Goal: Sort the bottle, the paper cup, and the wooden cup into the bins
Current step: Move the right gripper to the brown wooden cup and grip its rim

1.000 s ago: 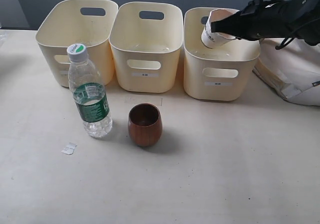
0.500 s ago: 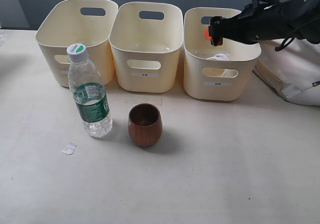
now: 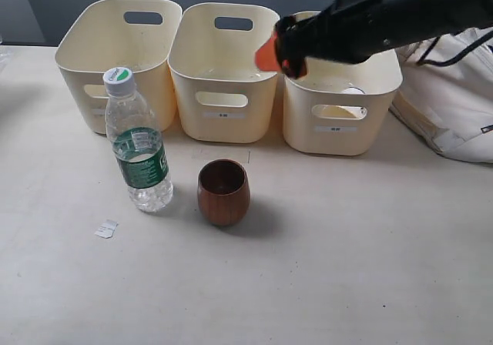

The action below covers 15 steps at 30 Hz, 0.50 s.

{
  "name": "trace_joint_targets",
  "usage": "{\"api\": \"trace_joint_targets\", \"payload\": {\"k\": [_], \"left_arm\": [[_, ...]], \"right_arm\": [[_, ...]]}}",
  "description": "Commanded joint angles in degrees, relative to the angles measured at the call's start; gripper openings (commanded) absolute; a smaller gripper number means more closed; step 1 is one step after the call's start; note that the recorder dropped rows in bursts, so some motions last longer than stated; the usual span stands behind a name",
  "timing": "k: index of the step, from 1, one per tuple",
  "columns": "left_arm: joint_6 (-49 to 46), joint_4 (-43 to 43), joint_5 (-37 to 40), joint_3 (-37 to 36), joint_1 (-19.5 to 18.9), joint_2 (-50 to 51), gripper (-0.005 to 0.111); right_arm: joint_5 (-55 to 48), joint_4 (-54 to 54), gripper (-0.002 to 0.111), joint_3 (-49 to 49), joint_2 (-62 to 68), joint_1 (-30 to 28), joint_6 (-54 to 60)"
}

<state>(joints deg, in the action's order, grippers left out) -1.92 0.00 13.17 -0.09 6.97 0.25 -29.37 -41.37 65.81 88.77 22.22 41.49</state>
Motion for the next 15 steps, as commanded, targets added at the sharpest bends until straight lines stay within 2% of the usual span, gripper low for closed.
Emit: {"api": "trace_joint_targets", "payload": {"k": [1,5,15], "left_arm": [[0.2,0.0,-0.2,0.1,0.0,-0.2,0.0],[0.2,0.0,-0.2,0.1,0.0,-0.2,0.0],[0.2,0.0,-0.2,0.1,0.0,-0.2,0.0]], "right_arm": [[-0.7,2.4,0.104,0.2,3.8,7.4,1.0],[1.1,3.8,0.104,0.2,8.3,9.8,1.0],[6.7,4.1,0.104,0.2,20.6,9.8,1.0]]}}
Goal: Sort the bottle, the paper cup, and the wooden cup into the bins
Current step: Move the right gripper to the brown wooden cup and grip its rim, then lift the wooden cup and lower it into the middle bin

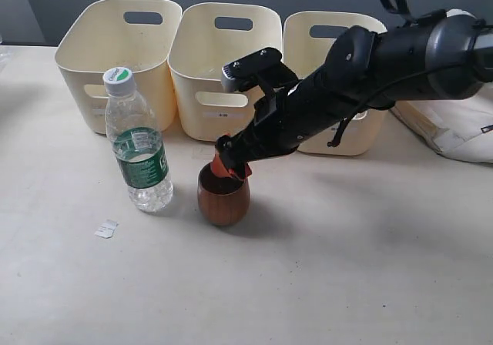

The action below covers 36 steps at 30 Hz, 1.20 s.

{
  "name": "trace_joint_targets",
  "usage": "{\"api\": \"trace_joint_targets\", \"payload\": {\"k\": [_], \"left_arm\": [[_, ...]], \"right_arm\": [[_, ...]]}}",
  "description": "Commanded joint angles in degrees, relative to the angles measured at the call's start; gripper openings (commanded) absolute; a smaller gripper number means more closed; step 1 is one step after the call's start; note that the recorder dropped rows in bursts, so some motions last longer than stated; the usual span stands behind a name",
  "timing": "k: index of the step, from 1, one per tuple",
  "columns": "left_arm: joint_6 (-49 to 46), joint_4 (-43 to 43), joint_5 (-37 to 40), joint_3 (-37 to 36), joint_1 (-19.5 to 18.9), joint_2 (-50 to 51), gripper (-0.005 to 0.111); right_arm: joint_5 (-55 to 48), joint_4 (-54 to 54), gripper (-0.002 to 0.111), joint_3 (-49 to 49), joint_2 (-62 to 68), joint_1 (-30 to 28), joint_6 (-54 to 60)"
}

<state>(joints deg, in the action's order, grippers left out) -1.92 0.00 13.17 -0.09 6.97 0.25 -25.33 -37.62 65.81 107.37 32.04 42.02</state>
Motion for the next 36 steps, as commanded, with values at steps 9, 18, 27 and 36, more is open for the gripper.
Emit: {"api": "trace_joint_targets", "payload": {"k": [9,18,27,36], "left_arm": [[0.2,0.0,-0.2,0.1,0.0,-0.2,0.0],[0.2,0.0,-0.2,0.1,0.0,-0.2,0.0],[0.2,0.0,-0.2,0.1,0.0,-0.2,0.0],[0.2,0.0,-0.2,0.1,0.0,-0.2,0.0]], "right_arm": [[3.4,0.8,0.068,0.2,4.0,0.0,3.6],[2.8,1.1,0.0,0.2,3.9,0.0,3.4],[4.7,1.1,0.0,2.4,-7.3,0.0,2.8],[16.4,1.1,0.0,14.2,-6.2,-0.2,1.7]]}}
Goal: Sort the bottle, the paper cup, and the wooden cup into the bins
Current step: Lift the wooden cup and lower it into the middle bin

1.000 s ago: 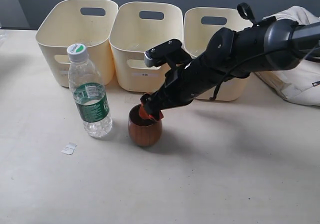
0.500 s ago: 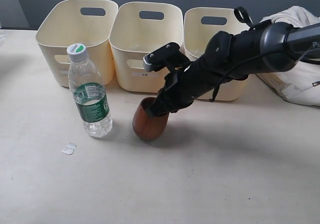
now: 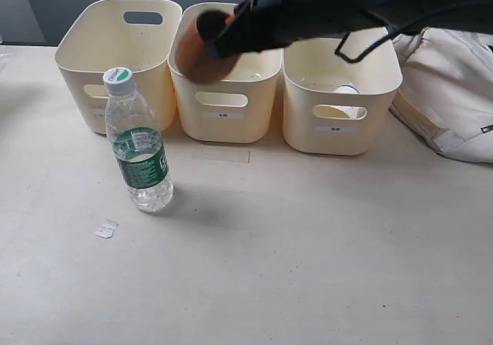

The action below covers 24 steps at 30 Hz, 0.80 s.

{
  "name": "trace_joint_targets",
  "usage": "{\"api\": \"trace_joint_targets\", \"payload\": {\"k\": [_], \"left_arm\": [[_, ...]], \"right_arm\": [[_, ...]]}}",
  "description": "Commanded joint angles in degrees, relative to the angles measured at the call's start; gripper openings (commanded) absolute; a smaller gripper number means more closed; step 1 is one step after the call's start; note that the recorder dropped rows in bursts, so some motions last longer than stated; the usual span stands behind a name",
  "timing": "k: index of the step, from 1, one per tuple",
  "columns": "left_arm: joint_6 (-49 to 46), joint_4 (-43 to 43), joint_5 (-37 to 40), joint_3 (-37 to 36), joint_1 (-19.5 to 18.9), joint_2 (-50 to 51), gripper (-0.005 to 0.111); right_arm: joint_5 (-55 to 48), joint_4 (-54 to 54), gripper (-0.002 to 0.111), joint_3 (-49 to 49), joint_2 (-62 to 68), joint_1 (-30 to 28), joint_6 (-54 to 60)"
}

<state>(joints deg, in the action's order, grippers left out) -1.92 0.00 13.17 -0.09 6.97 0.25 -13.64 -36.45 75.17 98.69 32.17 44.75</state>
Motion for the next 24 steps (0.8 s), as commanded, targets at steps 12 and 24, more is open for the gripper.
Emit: {"api": "trace_joint_targets", "payload": {"k": [12,24], "left_arm": [[0.2,0.0,-0.2,0.1,0.0,-0.2,0.0],[0.2,0.0,-0.4,0.1,0.0,-0.2,0.0]], "right_arm": [[6.8,0.0,0.005,12.5,17.2,-4.1,-6.5],[4.3,-0.2,0.104,12.5,18.7,-4.1,-6.5]]}}
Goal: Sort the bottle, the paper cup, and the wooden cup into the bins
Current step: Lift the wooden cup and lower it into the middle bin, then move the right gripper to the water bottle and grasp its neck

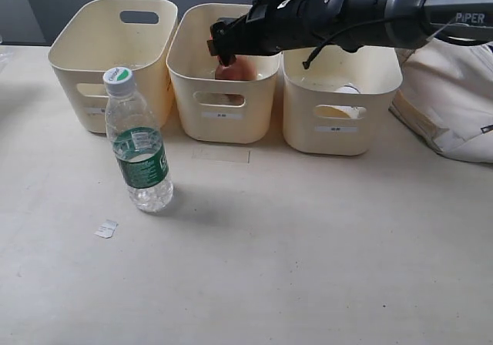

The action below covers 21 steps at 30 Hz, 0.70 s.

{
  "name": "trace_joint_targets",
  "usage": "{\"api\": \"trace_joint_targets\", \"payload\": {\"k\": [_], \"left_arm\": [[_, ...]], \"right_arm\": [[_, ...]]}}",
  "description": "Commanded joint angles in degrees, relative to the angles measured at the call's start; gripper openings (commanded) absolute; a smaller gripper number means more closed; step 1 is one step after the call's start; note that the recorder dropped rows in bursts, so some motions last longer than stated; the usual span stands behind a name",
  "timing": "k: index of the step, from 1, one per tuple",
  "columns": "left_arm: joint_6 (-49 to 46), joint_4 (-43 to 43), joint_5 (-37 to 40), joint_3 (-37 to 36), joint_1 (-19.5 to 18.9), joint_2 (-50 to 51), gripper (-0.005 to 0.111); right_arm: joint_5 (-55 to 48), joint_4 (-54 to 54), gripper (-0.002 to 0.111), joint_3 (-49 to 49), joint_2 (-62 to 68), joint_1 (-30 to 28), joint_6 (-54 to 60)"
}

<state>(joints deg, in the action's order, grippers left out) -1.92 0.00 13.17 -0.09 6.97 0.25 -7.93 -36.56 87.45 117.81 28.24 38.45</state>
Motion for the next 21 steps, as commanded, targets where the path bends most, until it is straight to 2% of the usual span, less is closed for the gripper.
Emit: {"api": "trace_joint_targets", "payload": {"k": [1,8,12,18,21], "left_arm": [[0.2,0.0,-0.4,0.1,0.0,-0.2,0.0],[0.2,0.0,-0.4,0.1,0.0,-0.2,0.0],[0.2,0.0,-0.4,0.1,0.0,-0.2,0.0],[0.2,0.0,-0.4,0.1,0.0,-0.2,0.0],[0.2,0.0,-0.4,0.1,0.0,-0.2,0.0]], "right_arm": [[-2.1,-0.1,0.104,0.3,-1.0,-0.2,-0.2],[-6.5,0.0,0.104,0.3,-8.5,-0.2,-0.2],[-12.8,0.0,0.104,0.3,-12.9,0.4,0.6],[-22.5,0.2,0.104,0.1,-13.5,6.6,7.9],[-22.8,0.6,0.104,-0.3,-11.7,10.4,10.7]]}}
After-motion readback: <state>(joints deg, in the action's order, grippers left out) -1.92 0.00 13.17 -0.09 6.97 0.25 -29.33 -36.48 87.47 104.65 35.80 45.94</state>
